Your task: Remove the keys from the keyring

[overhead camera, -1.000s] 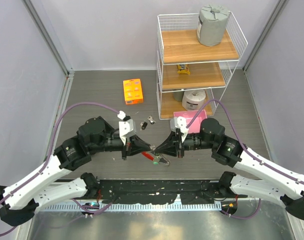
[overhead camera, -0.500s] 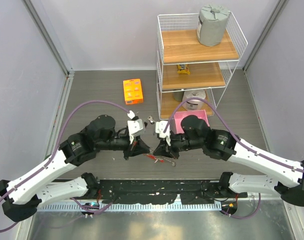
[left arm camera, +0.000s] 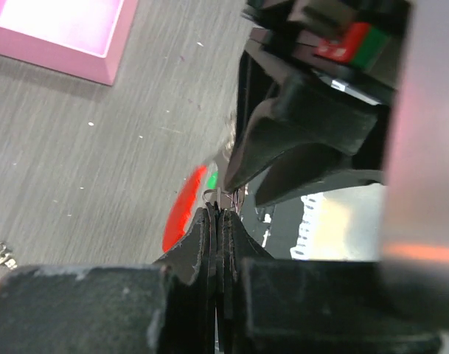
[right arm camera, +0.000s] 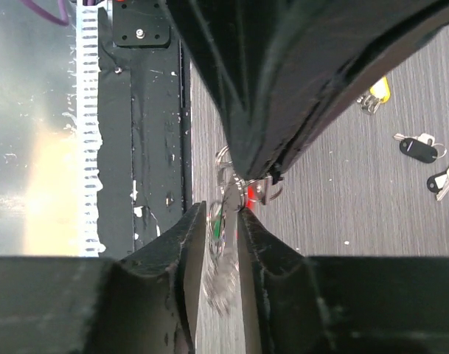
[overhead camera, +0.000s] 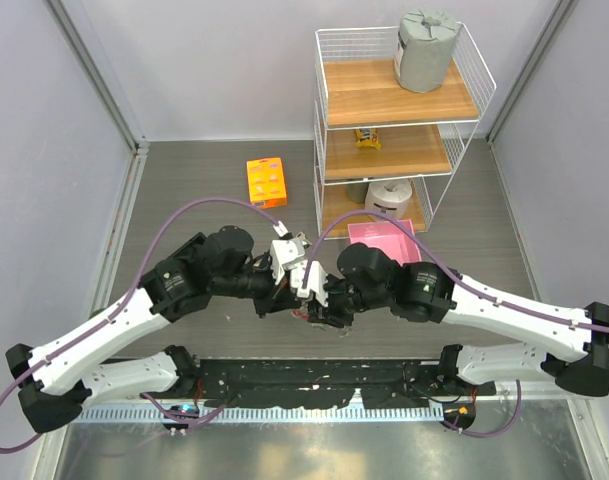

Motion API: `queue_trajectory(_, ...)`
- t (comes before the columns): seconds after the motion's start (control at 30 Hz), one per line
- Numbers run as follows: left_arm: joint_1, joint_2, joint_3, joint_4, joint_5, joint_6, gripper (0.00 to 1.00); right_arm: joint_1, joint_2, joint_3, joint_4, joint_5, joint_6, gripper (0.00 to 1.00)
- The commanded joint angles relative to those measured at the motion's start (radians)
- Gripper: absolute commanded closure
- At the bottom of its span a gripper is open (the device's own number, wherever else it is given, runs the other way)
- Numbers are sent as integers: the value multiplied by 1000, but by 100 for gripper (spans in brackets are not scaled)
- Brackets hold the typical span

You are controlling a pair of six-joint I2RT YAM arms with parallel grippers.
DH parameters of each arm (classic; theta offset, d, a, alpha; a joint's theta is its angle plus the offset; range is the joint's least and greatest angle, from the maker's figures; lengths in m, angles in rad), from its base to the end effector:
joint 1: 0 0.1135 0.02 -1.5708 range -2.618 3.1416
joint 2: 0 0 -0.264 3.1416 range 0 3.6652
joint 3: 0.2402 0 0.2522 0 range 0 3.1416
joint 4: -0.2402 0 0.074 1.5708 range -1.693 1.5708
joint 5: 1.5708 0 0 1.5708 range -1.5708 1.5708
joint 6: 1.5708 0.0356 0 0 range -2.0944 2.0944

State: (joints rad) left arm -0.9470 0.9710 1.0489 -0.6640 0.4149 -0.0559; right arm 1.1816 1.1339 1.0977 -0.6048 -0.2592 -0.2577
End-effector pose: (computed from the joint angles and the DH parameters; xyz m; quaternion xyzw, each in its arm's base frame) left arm 0.1048 -0.1702 0.3513 0.4595 0.7362 -0.3815 0.3184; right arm 0.0834 0.2275 0.3390 -0.6278 0.6284 0.3016 0.3465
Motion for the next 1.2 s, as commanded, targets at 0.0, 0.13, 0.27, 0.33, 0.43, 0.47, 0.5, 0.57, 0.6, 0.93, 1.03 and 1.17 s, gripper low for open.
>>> queue_trajectory(0.0, 8, -31, 13, 107, -53, -9, 100, 23, -78, -2, 114, -5, 3, 66)
queue_trajectory(0.13, 8, -106, -48, 196, -50, 4, 100, 7, -163, -90, 194, 32, 41, 59)
queue_trajectory(0.27, 8, -163, -99, 276, -16, 18, 100, -40, -253, -182, 301, 15, 93, 55)
queue_trajectory(0.33, 8, -175, -107, 290, 2, 25, 100, -71, -284, -220, 353, -9, 121, 55)
queue_trajectory(0.43, 8, -180, -112, 297, 21, 39, 100, -117, -327, -284, 468, -66, 167, 55)
queue_trajectory(0.47, 8, -184, -112, 299, 22, 44, 100, -149, -335, -297, 534, -86, 202, 55)
queue_trajectory(0.5, 8, -186, -112, 303, 25, 45, 100, -161, -344, -326, 562, -116, 234, 55)
queue_trajectory(0.57, 8, -193, -118, 316, 24, 47, 100, -195, -347, -354, 640, -159, 255, 55)
queue_trajectory(0.6, 8, -201, -121, 323, 24, 47, 100, -204, -345, -366, 677, -175, 256, 55)
queue_trajectory(0.93, 8, -235, -124, 350, 25, 45, 100, -209, -319, -403, 829, -284, 314, 59)
queue_trajectory(1.03, 8, -242, -121, 345, 24, 44, 100, -209, -316, -406, 839, -296, 324, 59)
queue_trajectory(1.17, 8, -245, -118, 348, 28, 41, 100, -209, -304, -404, 846, -299, 331, 60)
